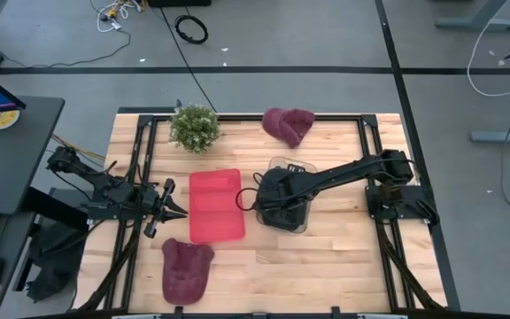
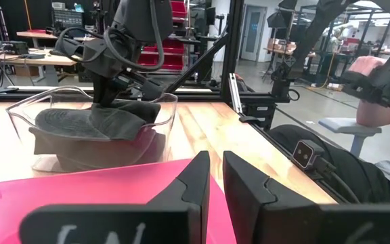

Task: Pick & Place hat
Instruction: Put the black cap into the transparent bin

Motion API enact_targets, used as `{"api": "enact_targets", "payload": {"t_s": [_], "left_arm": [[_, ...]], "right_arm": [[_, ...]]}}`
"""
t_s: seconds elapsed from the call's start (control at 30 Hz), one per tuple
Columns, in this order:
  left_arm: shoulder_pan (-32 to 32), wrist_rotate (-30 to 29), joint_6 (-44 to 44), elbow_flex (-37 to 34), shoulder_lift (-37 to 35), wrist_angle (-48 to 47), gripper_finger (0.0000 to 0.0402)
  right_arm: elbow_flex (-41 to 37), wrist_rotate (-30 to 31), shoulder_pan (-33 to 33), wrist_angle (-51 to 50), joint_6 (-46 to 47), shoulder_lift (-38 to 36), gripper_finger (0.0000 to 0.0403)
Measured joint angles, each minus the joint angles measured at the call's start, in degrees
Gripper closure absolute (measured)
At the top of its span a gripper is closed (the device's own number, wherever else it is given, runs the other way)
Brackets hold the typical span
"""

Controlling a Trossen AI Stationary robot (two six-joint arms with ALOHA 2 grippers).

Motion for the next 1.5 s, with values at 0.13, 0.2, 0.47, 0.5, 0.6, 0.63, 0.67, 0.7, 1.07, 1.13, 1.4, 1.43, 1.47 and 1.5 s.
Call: {"api": "enact_targets", "payload": {"t_s": [0.13,0.2,0.47,0.5,0.6,0.63,0.67,0.7,1.07,1.13,1.4,1.43,1.47,1.5], "left_arm": [[0.0,0.0,0.0,0.0,0.0,-0.02,0.0358],[0.0,0.0,0.0,0.0,0.02,0.0,0.0358],[0.01,0.0,0.0,0.0,0.02,0.0,0.0358],[0.0,0.0,0.0,0.0,0.0,-0.01,0.0358],[0.01,0.0,0.0,0.0,0.0,0.0,0.0358],[0.0,0.0,-0.02,0.0,0.02,0.0,0.0358],[0.02,0.0,0.0,0.0,0.02,-0.02,0.0358],[0.02,0.0,0.0,0.0,0.0,0.0,0.0358],[0.0,0.0,0.0,0.0,0.0,0.0,0.0358],[0.01,0.0,0.0,0.0,0.01,0.0,0.0358],[0.01,0.0,0.0,0.0,0.02,-0.01,0.0358],[0.0,0.0,-0.02,0.0,0.01,0.0,0.0358],[0.01,0.0,-0.01,0.0,0.02,0.0,0.0358],[0.02,0.0,-0.01,0.0,0.02,0.0,0.0358]], "right_arm": [[-0.19,0.96,0.79,-0.86,-1.29,-0.9,0.0397],[-0.25,1.63,1.28,-0.99,-0.99,-2.07,0.0397],[-0.28,7.39,4.81,-3.8,3.67,-8.15,0.0397],[-0.28,8.14,5.23,-4.34,4.17,-8.69,0.0397],[-0.25,9.54,6.3,-4.93,4.87,-9.5,0.0397],[-0.25,9.49,6.49,-4.97,4.94,-9.5,0.0397],[-0.25,9.47,6.69,-5.23,4.94,-9.44,0.0397],[-0.25,9.41,6.77,-5.38,4.94,-9.44,0.0397],[-4.64,0.84,4.12,-0.19,4.06,-8.41,0.0397],[-7.72,-3.03,2.83,2.72,1.39,-8.53,0.0397],[-16.05,-10.37,-3.24,10.05,-2.89,-8.92,0.0387],[-16.13,-10.44,-3.57,9.78,-3.13,-8.85,0.0383],[-16.21,-10.37,-3.72,9.87,-3.22,-8.85,0.0378],[-16.25,-10.29,-3.76,10.18,-3.39,-8.89,0.0372]]}}
